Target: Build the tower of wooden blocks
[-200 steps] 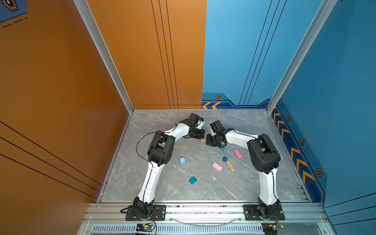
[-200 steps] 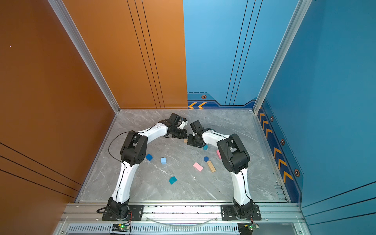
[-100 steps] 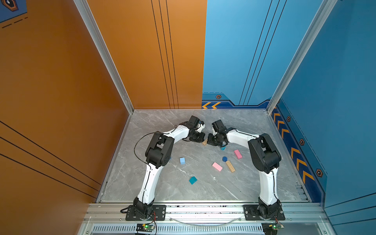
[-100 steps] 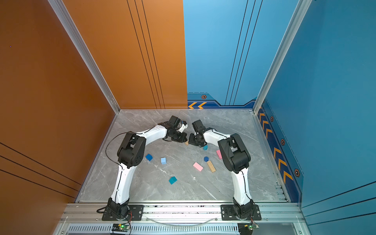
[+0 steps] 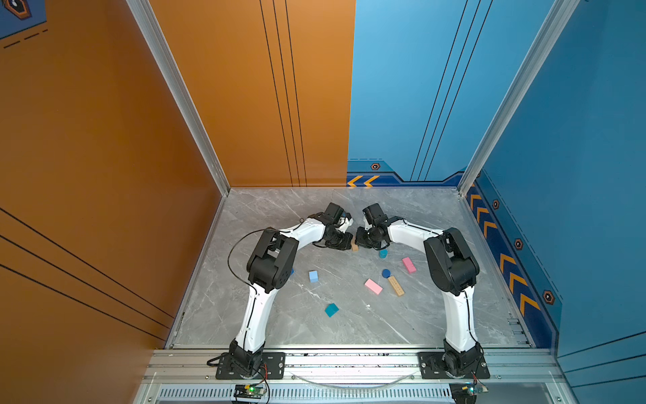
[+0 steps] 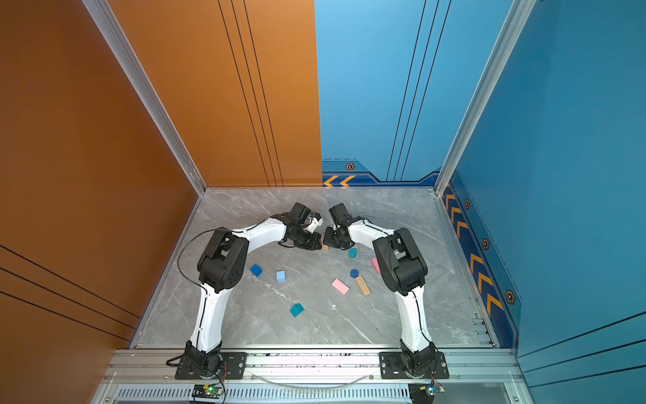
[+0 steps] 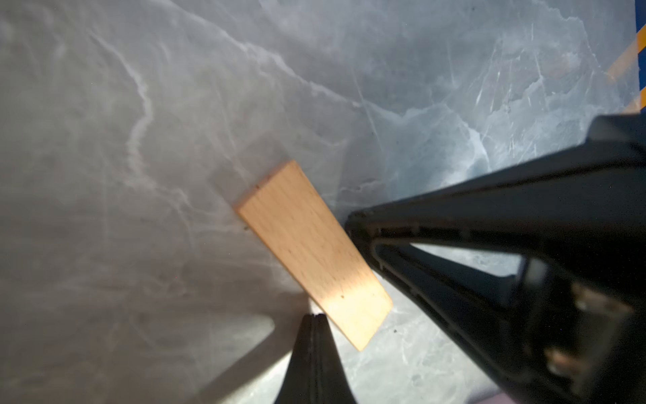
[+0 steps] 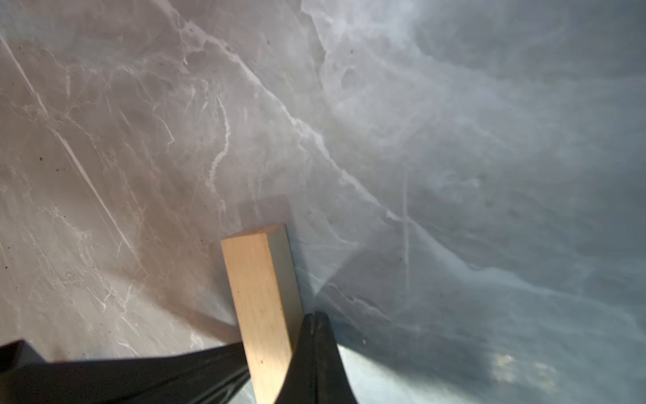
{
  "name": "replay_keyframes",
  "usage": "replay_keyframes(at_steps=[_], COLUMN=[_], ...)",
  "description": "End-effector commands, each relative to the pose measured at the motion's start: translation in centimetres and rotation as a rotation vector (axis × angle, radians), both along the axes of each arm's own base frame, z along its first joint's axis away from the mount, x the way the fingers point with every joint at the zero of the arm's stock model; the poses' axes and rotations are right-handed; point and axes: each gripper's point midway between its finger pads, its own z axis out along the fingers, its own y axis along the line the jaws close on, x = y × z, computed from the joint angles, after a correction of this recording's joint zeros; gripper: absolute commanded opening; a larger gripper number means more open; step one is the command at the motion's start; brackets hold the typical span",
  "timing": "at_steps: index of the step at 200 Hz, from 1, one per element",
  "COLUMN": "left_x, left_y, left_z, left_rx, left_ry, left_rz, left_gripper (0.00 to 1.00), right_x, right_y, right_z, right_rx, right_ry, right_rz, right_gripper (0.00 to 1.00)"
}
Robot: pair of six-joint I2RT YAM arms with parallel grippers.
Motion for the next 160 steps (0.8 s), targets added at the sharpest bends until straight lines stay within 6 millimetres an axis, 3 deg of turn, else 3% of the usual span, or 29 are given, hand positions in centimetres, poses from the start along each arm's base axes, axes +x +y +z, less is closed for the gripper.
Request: replay_keyframes(at_steps=[1,58,86,106,111,160], left_x=[-2.5,-1.7,-1.4,-1.0,-0.9,-0.6], left_y=[1.3,3.1,3.8,4.3,4.4,6.0], left_z=[-1.5,-0.5,0.9,2.7,3.2,9.3], left_rx=[0.075,0.101,0.101,0.090,0.087,0.062], left_ry=[0.079,0.053,0.023,-0.013,-0.024,-0.166], left_rz=[0.009,0.071,0.088,0.103,0.107,0.133], left_gripper=[0.00,0.00,0.00,0.00,0.00,0.00], right_x=[-1.0,-1.1,-1.1,-1.3,-1.0,-0.7], right_y=[-1.4,-2.1,-2.2,-2.0,-1.8,-1.1], right_z=[-2.0,-0.3,1.1,1.4,2.9,5.2], right_rx=[-0.087,-0.125,-0.136,-0.153,-0.143,-0.172], right_ry=[0.065,0.049,0.021,0.009,-0.021,-0.074], right_rz=[0.008,0.004,0.008,0.021,0.023,0.066], right_gripper=[0.00,0.00,0.08,0.18,0.20,0.37])
